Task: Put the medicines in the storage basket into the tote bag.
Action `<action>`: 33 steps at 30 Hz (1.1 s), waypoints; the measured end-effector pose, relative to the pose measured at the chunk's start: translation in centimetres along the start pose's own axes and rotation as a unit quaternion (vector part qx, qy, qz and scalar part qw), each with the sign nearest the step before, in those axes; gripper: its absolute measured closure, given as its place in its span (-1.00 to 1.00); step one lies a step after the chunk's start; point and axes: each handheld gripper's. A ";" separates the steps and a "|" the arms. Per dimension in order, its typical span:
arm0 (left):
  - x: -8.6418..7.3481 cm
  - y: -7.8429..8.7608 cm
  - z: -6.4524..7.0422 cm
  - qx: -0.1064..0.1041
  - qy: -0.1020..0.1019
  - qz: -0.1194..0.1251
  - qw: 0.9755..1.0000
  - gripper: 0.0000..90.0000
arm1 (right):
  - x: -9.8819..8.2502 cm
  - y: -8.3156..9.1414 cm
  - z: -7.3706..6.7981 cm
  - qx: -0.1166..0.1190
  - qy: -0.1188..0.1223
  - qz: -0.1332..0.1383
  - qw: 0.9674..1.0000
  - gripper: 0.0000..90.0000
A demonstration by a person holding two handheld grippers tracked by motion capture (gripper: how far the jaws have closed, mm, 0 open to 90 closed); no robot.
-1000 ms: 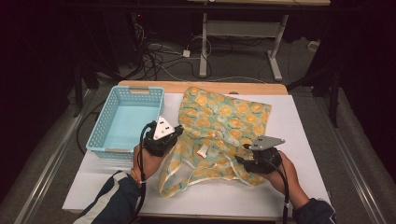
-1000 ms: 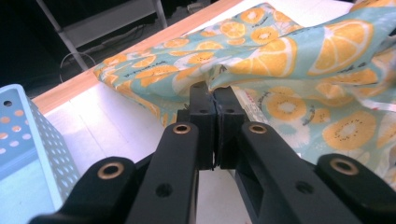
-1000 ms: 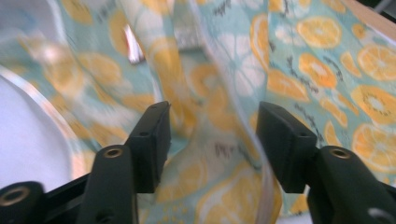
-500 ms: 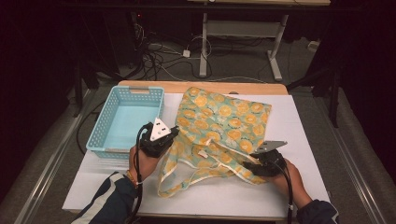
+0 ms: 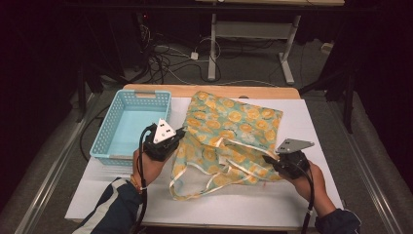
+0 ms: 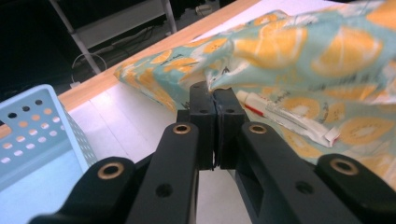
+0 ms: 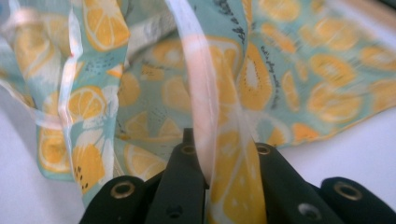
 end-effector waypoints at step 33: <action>4.7 1.5 -3.3 0.036 0.013 0.090 0.995 0.92 | 7.7 5.0 2.9 -0.063 -0.017 0.211 0.975 1.00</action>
Point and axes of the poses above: each handheld gripper's, and its own axes: y roughly backward along the jaws, x roughly out of its top, z roughly to its right, and after that the axes turned 9 degrees about z, right-handed
